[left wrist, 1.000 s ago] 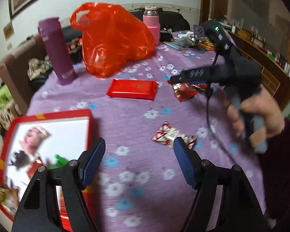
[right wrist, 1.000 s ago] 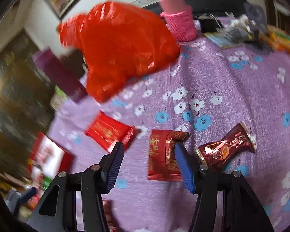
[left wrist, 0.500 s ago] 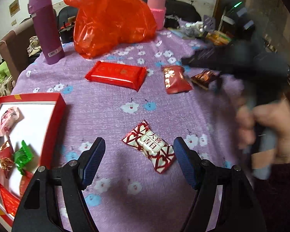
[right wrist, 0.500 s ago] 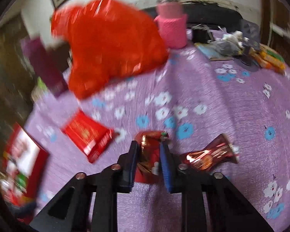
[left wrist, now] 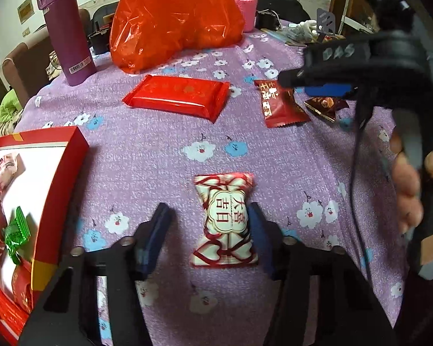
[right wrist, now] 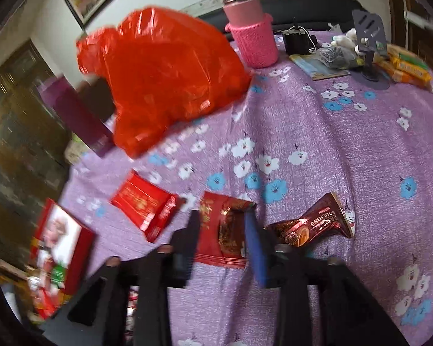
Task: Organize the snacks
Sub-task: 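Grasp the red-and-white candy with the left tool while the right tool grasps a red packet, then carry the red-and-white candy and red packet into the tray and open both tools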
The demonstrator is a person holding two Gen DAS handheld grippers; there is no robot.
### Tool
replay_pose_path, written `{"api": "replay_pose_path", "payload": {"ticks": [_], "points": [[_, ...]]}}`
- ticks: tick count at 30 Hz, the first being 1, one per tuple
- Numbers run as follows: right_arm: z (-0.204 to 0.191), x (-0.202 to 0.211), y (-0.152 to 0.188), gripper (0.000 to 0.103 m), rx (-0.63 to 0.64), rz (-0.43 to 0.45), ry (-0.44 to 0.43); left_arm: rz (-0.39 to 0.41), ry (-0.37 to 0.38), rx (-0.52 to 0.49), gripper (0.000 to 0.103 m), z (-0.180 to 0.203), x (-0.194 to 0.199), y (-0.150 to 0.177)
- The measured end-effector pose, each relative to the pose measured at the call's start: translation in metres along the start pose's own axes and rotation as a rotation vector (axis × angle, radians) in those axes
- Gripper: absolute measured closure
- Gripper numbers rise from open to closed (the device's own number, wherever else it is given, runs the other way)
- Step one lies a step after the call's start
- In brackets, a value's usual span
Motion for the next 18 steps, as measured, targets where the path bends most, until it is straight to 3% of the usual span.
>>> {"api": "replay_pose_path", "payload": {"ticks": [2, 4, 7, 10, 12, 13, 16, 18], "points": [[-0.007, -0.007, 0.003, 0.062, 0.026, -0.01, 0.013, 0.013, 0.006, -0.012, 0.069, 0.0, 0.001, -0.001], [-0.013, -0.013, 0.005, 0.062, 0.064, 0.001, 0.048, 0.028, 0.012, -0.027, 0.075, 0.002, 0.002, -0.001], [-0.018, -0.031, 0.014, 0.063, 0.186, -0.016, 0.191, 0.04, 0.024, -0.04, 0.078, 0.002, 0.002, -0.002], [-0.018, -0.035, 0.016, 0.067, 0.2, -0.014, 0.205, 0.036, 0.062, -0.008, 0.081, -0.003, 0.002, -0.003], [-0.016, -0.031, 0.015, 0.072, 0.174, -0.011, 0.183, 0.036, 0.074, 0.007, 0.081, -0.007, 0.002, -0.004], [-0.013, -0.027, 0.014, 0.075, 0.13, -0.012, 0.14, 0.038, 0.067, 0.008, 0.081, -0.01, 0.002, -0.004], [-0.005, -0.019, 0.01, 0.097, 0.043, -0.018, 0.024, 0.04, 0.071, 0.032, 0.081, -0.017, 0.004, -0.003], [0.002, -0.013, 0.008, 0.102, -0.037, -0.032, -0.073, 0.05, 0.067, 0.036, 0.081, -0.021, 0.007, -0.003]]}}
Point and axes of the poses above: each gripper's, at about its wrist camera, not at the fingertips, and x roughly against the way its jaws point, z to its right, y to its underside, the point moved 7 cm from there along -x, roughly the way its jaws point, and after that the axes turned 12 degrees about -y, right-handed, at the moved point
